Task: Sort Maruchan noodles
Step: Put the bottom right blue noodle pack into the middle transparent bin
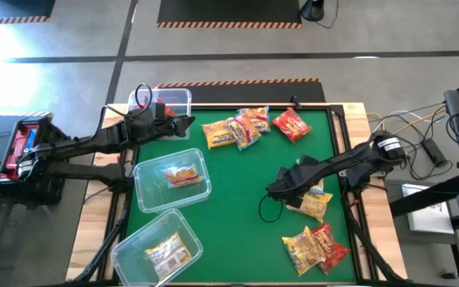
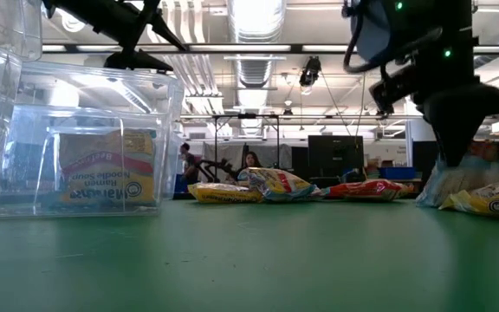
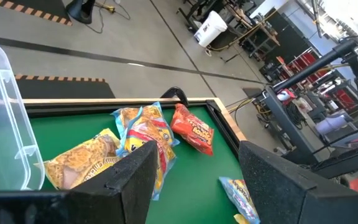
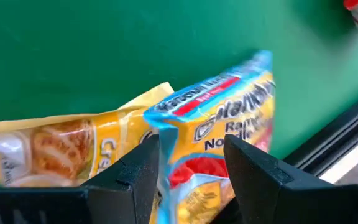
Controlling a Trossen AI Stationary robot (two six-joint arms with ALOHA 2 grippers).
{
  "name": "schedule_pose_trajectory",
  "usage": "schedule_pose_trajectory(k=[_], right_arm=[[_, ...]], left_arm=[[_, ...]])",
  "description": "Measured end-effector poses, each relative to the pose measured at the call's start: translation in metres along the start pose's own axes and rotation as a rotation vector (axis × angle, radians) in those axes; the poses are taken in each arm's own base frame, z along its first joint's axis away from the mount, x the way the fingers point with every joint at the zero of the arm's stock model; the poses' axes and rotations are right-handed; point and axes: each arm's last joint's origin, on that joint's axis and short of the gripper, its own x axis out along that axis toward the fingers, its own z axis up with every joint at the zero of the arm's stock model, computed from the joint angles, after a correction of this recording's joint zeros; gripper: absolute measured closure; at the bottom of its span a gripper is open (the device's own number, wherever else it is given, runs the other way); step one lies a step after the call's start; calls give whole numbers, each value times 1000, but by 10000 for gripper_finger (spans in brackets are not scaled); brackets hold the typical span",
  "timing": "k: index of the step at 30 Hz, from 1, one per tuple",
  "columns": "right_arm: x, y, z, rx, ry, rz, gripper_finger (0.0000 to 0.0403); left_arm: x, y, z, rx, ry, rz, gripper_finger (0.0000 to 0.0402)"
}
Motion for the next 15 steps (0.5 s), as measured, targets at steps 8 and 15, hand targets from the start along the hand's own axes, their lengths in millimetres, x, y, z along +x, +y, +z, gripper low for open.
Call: schedule_pose_trajectory(k=[8,15], right_arm=[[18,9,5,-63,57,-84,234],[21,8,4,-45,62,-109,244]], left_arm=[[0,-1,0,-11,15,-24,192],[-1,-3,2,-18,5,-47,192]])
